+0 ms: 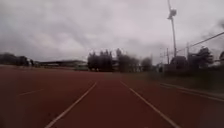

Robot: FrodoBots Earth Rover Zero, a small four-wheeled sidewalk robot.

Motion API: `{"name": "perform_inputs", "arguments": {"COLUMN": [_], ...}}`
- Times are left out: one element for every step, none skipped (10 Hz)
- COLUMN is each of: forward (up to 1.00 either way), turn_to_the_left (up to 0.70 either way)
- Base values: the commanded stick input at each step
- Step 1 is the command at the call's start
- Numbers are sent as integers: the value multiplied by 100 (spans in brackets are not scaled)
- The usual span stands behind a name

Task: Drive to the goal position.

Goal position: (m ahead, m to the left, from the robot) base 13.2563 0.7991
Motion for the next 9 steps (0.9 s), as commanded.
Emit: {"name": "perform_inputs", "arguments": {"forward": [70, 70, 70, 70, 70, 70, 70, 70, 70], "turn_to_the_left": [0, 0, 0, 0, 0, 0, 0, 0, 0]}}
